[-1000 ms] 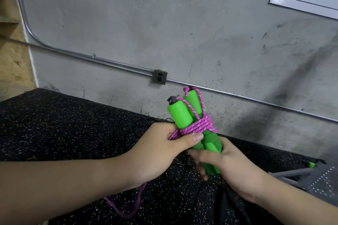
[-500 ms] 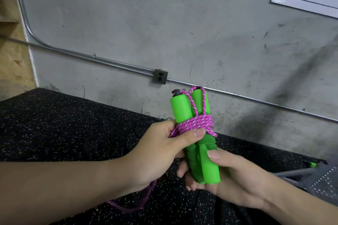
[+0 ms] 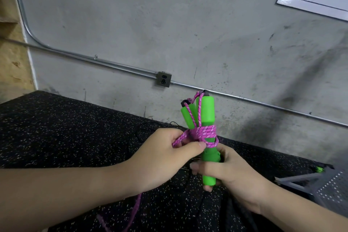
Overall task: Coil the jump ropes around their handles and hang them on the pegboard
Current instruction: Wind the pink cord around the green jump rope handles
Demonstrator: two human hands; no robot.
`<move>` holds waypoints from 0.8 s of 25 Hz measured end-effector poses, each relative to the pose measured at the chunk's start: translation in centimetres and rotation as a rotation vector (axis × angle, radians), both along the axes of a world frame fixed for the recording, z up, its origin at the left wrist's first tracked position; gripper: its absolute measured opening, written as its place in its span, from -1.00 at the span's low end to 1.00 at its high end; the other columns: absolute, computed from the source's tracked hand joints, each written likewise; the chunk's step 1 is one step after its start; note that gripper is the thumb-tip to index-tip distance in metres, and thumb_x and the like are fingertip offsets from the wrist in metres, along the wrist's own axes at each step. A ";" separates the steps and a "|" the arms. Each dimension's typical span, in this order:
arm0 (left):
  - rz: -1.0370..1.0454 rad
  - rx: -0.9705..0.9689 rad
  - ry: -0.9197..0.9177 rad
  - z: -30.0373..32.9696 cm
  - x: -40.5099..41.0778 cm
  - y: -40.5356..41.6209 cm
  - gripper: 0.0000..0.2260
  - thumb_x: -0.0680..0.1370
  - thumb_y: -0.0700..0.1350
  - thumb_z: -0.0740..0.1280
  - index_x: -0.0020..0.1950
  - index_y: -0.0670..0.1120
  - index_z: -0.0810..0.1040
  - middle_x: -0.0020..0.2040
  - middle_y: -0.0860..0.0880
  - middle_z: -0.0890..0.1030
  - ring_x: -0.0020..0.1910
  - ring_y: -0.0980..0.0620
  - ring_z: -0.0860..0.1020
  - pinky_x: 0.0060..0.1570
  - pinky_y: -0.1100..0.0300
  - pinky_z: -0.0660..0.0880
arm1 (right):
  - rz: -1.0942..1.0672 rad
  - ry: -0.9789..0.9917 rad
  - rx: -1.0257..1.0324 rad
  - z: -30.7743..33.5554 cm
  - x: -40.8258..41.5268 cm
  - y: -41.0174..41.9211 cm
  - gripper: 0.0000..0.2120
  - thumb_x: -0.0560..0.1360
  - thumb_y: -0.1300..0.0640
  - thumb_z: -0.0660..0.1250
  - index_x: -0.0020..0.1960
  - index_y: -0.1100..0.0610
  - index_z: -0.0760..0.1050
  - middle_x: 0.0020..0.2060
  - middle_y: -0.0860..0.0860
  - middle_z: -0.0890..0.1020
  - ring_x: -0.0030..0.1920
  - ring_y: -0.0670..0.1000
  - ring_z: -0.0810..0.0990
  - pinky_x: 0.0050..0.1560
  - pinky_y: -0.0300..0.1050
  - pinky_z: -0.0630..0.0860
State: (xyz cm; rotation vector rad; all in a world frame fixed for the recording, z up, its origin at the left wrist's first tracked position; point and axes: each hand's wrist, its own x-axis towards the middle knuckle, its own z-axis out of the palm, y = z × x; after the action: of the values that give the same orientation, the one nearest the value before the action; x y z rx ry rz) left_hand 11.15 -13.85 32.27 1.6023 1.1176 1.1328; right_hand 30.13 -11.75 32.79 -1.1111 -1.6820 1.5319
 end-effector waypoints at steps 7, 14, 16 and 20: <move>0.033 0.093 -0.001 -1.4 0.1 0.1 -0.42 0.44 0.43 0.40 -0.01 -0.10 0.68 -0.06 -0.21 0.71 0.00 -0.30 0.64 0.03 -0.27 0.56 | 0.037 -0.124 0.102 0.2 -0.6 -0.9 -0.74 0.38 0.22 0.62 -0.02 0.13 0.60 -0.37 0.12 0.62 -0.37 0.12 0.64 -0.36 -0.08 0.57; -0.159 0.106 -0.065 -0.6 0.0 -0.5 -0.76 0.63 0.07 0.33 0.15 -0.05 0.67 -0.03 -0.01 0.73 -0.05 0.07 0.66 0.10 0.02 0.59 | 0.335 0.320 -0.447 1.2 1.5 -0.7 -0.69 0.38 0.15 0.61 0.06 0.25 0.64 -0.18 0.23 0.59 -0.15 0.22 0.65 -0.04 0.05 0.59; -0.140 0.104 -0.052 -0.3 0.0 -0.5 -0.74 0.63 0.11 0.33 0.15 -0.02 0.67 -0.02 0.02 0.73 -0.04 0.10 0.67 0.08 0.12 0.58 | 0.313 0.301 -0.358 1.2 1.4 -0.6 -0.75 0.41 0.17 0.59 0.02 0.22 0.63 -0.21 0.22 0.57 -0.27 0.13 0.56 -0.17 -0.01 0.54; 0.010 0.084 0.095 -0.1 -0.4 0.1 -0.56 0.53 0.32 0.36 -0.08 -0.06 0.69 -0.17 -0.08 0.72 -0.10 -0.16 0.68 0.04 -0.08 0.59 | 0.152 0.222 -0.138 0.7 0.8 -0.1 -0.78 0.45 0.19 0.53 0.07 0.20 0.65 0.02 0.31 0.67 -0.31 0.08 0.55 -0.24 -0.05 0.52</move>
State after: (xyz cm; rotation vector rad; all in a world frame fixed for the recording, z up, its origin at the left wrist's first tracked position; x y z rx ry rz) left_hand 10.71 -13.80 32.17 1.7325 1.1536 1.1334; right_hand 30.91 -11.89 33.51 -0.8589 -1.5576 1.8182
